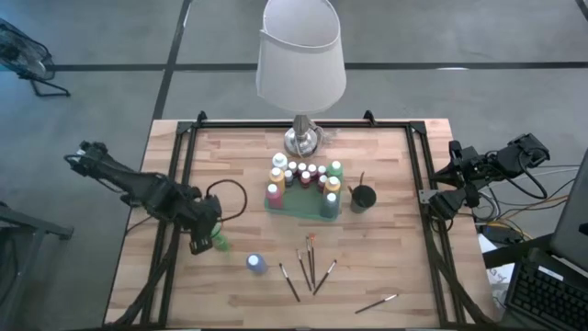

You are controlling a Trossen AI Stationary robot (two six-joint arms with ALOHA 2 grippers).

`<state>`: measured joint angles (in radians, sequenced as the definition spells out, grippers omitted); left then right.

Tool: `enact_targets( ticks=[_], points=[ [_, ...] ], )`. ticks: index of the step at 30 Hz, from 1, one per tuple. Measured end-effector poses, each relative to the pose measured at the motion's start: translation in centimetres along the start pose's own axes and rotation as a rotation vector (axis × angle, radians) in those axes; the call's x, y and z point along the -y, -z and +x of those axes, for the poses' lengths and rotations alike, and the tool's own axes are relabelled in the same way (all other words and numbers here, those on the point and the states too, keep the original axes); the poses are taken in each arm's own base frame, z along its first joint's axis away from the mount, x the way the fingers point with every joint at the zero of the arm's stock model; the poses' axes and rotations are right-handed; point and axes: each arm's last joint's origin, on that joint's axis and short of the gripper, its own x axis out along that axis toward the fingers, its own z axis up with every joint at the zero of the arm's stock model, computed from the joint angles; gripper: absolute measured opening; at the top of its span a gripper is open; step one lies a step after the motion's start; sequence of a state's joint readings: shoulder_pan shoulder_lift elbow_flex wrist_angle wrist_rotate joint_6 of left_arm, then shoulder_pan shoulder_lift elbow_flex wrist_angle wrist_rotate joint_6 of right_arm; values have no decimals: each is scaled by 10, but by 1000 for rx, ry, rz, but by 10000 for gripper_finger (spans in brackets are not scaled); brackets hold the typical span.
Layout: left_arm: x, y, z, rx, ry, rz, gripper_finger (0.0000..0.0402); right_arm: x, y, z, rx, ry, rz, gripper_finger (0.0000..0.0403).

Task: Pick & Place Paint Supplies
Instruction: Put the green paint bottle into the green bin

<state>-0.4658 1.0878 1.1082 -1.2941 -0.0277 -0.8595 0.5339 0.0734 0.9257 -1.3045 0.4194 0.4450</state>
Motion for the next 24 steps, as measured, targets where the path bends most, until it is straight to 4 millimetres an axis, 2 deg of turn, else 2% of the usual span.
enact_targets(
  ticks=[7,15,20,24],
  points=[
    [-8,-19,-11,73,26,46,124,0,0,0,0,0,0,8],
    [-10,-47,-22,250,93,120,124,0,0,0,0,-1,0,8],
    [-5,-66,-21,259,63,208,124,0,0,0,0,0,0,8],
    [5,-91,-23,265,45,303,124,0,0,0,0,0,0,8]
  ],
)
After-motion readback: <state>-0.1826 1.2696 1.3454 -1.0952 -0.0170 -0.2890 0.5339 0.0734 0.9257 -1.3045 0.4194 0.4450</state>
